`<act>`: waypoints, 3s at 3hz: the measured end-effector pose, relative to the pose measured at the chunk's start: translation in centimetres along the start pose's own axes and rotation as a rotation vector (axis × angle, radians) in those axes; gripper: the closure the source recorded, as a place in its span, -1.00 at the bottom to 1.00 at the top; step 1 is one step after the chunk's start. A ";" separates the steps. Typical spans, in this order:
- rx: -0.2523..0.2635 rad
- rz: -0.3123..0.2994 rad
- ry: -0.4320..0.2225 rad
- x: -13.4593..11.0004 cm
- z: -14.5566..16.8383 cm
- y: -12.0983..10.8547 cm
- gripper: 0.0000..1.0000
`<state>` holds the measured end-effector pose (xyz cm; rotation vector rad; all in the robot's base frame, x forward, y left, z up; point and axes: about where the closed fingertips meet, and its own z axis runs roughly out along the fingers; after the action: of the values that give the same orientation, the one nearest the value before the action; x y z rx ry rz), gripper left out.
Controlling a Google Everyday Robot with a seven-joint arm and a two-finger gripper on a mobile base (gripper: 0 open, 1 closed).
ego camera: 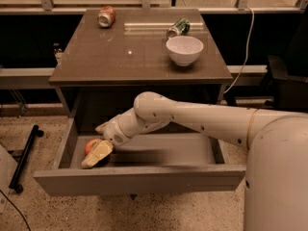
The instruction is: Pick apple from top drawer and place on counter
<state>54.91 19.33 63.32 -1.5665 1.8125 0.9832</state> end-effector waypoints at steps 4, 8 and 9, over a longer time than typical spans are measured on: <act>0.017 0.092 -0.006 1.9 -2.0 -0.1 1.00; 0.170 -0.131 -0.048 -9.6 -28.0 0.9 1.00; 0.282 -0.071 -0.060 -12.0 -31.4 -2.1 1.00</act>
Offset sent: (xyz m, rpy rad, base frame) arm 0.0003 -0.0392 -0.0272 -0.0121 0.1140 -0.1196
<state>60.89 0.79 90.85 -1.4028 1.7546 0.6994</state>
